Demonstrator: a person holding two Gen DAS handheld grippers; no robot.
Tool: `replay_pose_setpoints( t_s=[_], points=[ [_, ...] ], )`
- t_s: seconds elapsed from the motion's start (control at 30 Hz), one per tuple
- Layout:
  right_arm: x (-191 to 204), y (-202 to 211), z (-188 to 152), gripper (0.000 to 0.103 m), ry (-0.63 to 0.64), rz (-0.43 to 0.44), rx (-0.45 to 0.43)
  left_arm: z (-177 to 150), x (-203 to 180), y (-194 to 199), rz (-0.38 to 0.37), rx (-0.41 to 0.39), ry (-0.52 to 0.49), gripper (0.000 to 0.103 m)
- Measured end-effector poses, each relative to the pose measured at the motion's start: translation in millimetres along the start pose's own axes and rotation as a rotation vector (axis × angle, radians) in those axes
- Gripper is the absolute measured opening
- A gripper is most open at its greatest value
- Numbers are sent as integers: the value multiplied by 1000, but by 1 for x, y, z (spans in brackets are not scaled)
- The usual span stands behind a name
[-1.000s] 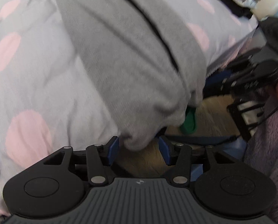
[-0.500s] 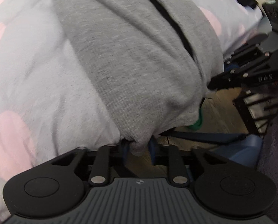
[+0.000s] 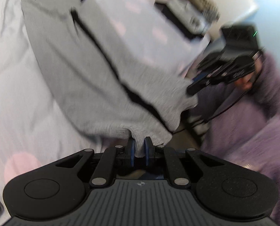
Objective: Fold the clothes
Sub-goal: 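Fold the held hem over toward the black collar with the right tool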
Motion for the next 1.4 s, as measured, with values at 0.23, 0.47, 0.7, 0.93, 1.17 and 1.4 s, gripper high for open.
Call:
replay_pose_setpoints(
  t_s=[0.23,0.47,0.7,0.93,1.17,1.4],
  points=[
    [-24,32,62,6,-45,30,-215,66,1,36,-106,-174,67,9],
    [-86,29,114,6,-133,-87,-273,152,39,49,-66,-292,147,9],
    [-150,5,141,6,-247,-206,-270,200,99,25,14,-339,287,7],
    [-176,-16,144,6,-265,-276,-228,211,133,12,85,-346,356,8],
    [-160,-3,145,32,-248,-275,-243,206,121,32,109,-405,360,47],
    [-119,18,125,47,-150,-294,-249,160,103,44,118,-425,357,53]
  ],
)
Point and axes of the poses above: each gripper's, at about its wrist camera, not at the fingertips, and y roughly against the way its jaws point, x to its left, z to its top, the point moved 10 cm from there along -y, roughly the way its jaws point, and after that the axes turned 15 degrees about y, right-handed, at the moved point
